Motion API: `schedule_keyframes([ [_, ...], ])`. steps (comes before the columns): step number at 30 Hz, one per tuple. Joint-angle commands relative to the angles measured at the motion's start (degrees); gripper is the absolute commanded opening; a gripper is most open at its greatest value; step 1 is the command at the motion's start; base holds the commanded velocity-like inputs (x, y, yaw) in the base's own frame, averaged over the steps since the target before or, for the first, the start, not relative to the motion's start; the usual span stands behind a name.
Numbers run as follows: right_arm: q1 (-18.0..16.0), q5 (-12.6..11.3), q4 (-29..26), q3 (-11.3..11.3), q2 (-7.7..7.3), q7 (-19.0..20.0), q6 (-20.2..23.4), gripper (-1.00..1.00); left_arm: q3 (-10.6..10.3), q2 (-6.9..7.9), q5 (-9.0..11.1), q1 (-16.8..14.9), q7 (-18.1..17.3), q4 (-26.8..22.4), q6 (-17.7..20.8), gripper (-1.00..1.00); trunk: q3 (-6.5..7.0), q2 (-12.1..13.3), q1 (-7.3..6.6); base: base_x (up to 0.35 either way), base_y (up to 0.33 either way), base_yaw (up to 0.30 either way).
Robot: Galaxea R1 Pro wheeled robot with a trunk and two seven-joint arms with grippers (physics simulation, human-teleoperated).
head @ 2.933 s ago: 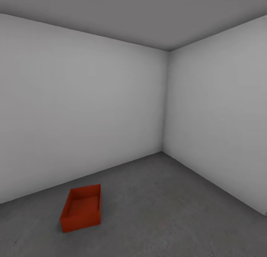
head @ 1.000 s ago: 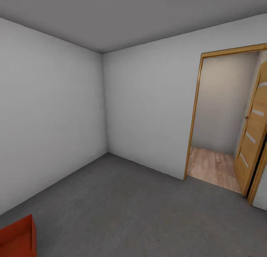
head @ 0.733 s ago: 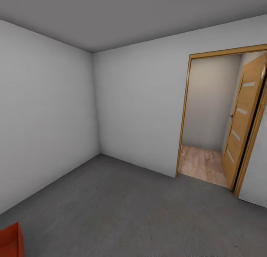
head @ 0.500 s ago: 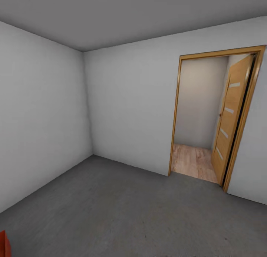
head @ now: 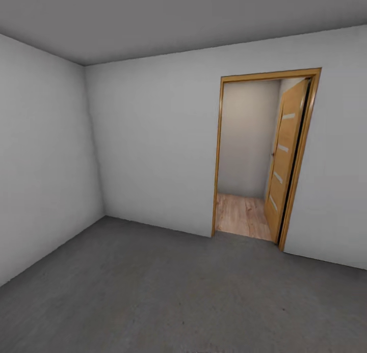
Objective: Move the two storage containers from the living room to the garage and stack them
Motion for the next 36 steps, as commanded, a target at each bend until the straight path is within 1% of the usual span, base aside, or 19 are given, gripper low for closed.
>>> schedule_keyframes([
  [1,-0.1,-0.6,0.2,0.5,0.02,0.0,-0.3,1.00,-0.5,-0.01,0.4,0.0,0.2,0.0,-0.2,1.00,-0.12,-0.1,0.01,0.000,0.000,-0.286],
  [15,-0.1,-0.6,0.2,0.5,0.02,0.0,-0.3,1.00,-0.5,-0.07,0.4,0.0,0.2,0.0,-0.2,1.00,-0.45,-0.1,0.01,0.000,0.000,-0.286],
  [36,-0.1,-0.5,0.2,0.5,0.02,0.0,-0.3,1.00,-0.5,-0.10,0.3,0.0,0.2,0.0,-0.2,1.00,-0.47,-0.1,0.01,0.000,0.000,-0.286],
])
